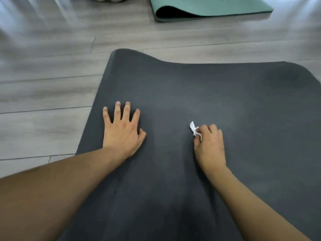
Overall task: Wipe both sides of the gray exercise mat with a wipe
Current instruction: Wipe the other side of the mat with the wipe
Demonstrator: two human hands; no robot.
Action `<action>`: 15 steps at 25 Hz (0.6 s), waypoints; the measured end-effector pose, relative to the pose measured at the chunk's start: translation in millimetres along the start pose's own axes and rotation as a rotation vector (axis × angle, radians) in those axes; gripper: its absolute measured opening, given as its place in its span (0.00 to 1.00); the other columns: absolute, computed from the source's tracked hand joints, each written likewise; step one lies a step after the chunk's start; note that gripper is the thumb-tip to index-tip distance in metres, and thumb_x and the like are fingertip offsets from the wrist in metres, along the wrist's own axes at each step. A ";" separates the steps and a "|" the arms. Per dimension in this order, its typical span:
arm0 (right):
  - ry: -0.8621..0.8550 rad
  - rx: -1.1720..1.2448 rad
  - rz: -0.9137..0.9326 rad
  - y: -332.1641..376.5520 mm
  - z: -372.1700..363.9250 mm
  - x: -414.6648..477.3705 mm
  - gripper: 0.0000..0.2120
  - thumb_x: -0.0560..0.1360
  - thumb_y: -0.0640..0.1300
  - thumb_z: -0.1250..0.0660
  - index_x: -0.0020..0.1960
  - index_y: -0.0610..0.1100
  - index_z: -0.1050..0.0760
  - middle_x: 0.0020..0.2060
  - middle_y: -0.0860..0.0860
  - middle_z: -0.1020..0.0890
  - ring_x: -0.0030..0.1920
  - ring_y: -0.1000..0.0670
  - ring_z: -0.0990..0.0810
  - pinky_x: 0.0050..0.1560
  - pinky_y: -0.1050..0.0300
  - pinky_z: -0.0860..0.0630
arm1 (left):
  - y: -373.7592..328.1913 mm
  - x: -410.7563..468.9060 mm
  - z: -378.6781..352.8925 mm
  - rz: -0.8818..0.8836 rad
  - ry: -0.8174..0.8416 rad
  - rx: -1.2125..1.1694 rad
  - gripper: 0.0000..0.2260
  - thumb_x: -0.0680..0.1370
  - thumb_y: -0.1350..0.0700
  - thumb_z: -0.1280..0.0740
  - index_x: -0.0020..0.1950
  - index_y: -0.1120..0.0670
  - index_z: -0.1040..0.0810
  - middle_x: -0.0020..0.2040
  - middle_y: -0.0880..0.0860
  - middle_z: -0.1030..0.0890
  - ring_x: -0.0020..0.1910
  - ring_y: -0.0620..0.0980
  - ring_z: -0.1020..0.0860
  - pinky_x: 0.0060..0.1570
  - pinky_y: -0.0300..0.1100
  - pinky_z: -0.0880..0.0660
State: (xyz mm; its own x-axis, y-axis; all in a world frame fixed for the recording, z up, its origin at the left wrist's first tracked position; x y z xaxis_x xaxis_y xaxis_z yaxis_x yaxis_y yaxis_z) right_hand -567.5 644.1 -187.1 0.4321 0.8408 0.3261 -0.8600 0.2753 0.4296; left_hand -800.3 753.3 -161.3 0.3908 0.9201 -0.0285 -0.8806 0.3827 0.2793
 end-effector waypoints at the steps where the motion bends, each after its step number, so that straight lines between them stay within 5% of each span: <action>1: 0.016 0.031 0.022 15.3 -13.4 14.1 0.03 0.72 0.34 0.31 0.44 0.39 0.23 0.40 0.43 0.25 0.38 0.43 0.31 0.42 0.48 0.28 | 7.5 16.4 -1.0 0.003 -0.002 -0.006 0.29 0.81 0.41 0.47 0.80 0.50 0.43 0.82 0.57 0.47 0.81 0.63 0.52 0.76 0.68 0.52; 7: 0.102 0.119 -0.019 61.3 -75.1 97.1 0.05 0.79 0.40 0.37 0.51 0.43 0.23 0.48 0.48 0.27 0.45 0.48 0.32 0.43 0.58 0.36 | 48.1 123.0 -8.1 0.063 -0.032 -0.151 0.33 0.79 0.33 0.50 0.82 0.46 0.46 0.83 0.56 0.49 0.81 0.63 0.49 0.76 0.64 0.46; 15: 0.013 0.033 -0.073 52.5 -116.8 215.8 0.07 0.78 0.39 0.39 0.53 0.41 0.24 0.49 0.43 0.26 0.49 0.41 0.28 0.46 0.51 0.32 | 59.3 157.1 -89.8 0.178 0.011 -0.363 0.36 0.76 0.30 0.62 0.82 0.40 0.61 0.84 0.51 0.60 0.82 0.55 0.61 0.79 0.58 0.61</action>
State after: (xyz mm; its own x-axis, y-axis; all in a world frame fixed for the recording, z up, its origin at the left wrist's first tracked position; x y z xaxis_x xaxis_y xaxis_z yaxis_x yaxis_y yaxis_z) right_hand -551.1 894.5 -192.6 0.4898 0.8251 0.2817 -0.8167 0.3210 0.4795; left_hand -815.2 928.1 -235.4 0.2226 0.9747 -0.0210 -0.9724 0.2204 -0.0765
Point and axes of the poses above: each hand's wrist, its own x-axis towards the middle knuckle, its own z-axis out of the back of the hand, y = z × x, the point moved 9 cm from there along x, towards the middle knuckle
